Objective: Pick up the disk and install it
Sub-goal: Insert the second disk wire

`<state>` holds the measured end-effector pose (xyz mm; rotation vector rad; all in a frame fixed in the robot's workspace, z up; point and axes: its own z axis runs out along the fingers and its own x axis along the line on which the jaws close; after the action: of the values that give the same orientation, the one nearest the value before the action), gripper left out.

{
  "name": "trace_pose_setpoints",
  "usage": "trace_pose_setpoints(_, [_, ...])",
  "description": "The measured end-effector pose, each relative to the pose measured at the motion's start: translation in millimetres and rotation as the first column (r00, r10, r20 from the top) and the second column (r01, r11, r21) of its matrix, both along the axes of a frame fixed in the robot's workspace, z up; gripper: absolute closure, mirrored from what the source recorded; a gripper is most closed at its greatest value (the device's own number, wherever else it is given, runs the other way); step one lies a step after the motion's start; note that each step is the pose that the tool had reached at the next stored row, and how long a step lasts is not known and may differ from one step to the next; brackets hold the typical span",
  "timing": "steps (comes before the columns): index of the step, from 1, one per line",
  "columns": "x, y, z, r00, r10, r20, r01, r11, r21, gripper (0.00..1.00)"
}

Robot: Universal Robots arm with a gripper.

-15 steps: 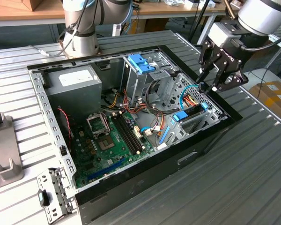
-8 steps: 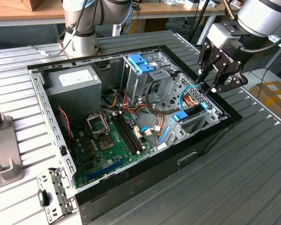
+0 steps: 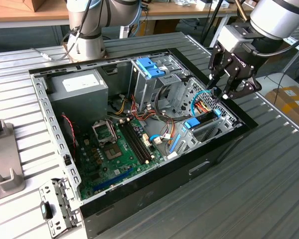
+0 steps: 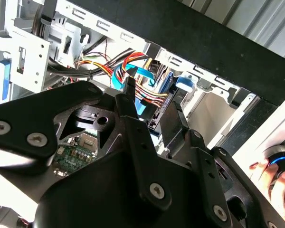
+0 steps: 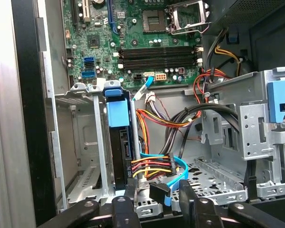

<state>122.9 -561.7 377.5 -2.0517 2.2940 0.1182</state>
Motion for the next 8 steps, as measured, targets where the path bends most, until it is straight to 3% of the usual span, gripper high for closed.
trace_pose_setpoints(5, [0.0, 0.0, 0.0, 1.0000, 0.000, 0.0000, 0.000, 1.0000, 0.0000, 0.53])
trace_pose_setpoints(6, [0.0, 0.0, 0.0, 1.0000, 0.000, 0.0000, 0.000, 1.0000, 0.0000, 0.60])
trace_pose_setpoints(8, [0.0, -0.1, 0.0, 1.0000, 0.000, 0.0000, 0.000, 1.0000, 0.0000, 0.60])
